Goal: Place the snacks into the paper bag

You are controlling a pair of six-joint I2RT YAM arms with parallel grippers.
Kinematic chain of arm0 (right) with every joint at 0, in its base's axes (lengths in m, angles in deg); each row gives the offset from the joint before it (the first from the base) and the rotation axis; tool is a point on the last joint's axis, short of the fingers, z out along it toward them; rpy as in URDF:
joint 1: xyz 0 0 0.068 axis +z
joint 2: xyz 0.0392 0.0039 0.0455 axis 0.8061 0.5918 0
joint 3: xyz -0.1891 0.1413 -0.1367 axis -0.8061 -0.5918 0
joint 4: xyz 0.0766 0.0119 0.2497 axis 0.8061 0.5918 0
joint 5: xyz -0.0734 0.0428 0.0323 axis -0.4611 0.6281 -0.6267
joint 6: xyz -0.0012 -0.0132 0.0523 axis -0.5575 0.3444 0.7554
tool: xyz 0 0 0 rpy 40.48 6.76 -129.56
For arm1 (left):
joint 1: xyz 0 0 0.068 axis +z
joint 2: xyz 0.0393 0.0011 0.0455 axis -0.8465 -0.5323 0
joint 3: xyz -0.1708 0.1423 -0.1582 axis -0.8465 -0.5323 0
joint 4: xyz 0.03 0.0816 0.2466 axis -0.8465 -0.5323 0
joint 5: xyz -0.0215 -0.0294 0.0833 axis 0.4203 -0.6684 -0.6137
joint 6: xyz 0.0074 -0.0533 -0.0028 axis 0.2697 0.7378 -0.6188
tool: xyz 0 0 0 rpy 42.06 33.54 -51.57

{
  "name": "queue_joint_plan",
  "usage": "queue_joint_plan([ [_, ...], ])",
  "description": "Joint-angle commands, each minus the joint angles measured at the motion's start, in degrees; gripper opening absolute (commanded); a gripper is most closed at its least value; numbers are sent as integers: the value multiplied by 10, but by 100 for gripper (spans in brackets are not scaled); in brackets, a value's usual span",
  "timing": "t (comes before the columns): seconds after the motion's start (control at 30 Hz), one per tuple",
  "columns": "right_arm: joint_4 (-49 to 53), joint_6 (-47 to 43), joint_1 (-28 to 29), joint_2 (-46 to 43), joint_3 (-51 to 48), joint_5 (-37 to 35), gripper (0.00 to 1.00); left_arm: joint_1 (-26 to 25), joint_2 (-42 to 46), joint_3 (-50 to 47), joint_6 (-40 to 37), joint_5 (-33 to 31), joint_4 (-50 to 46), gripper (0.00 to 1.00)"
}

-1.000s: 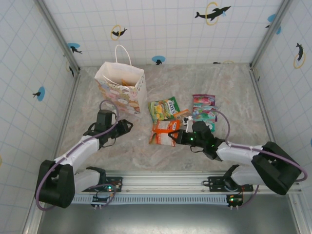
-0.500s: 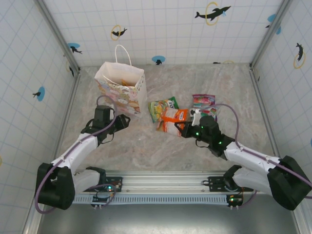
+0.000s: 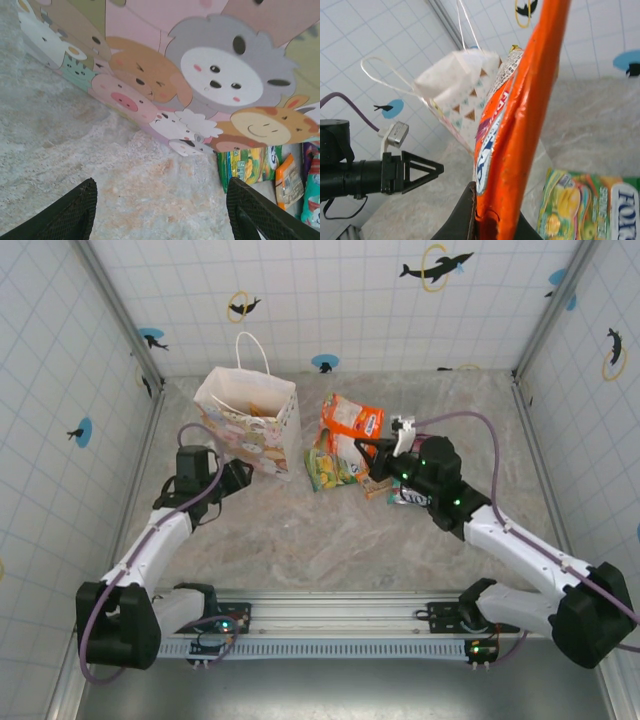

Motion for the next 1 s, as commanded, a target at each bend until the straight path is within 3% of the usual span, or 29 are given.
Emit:
queue_joint_plan([
  [0.0,-39,-55,-7,26,66,0,0,7,0,27,-14,1,-8,70],
  [0.27,-95,-121,-10,130,190,20,0,9,-20,56,-21,-1,-4,70],
  [0.6,-142,-155,-2,326,392,131,0,9,-28,67,-18,1,-7,70],
  [0.97,-74,-204,26,488,567,163,0,11,-33,60,-16,9,-4,69],
])
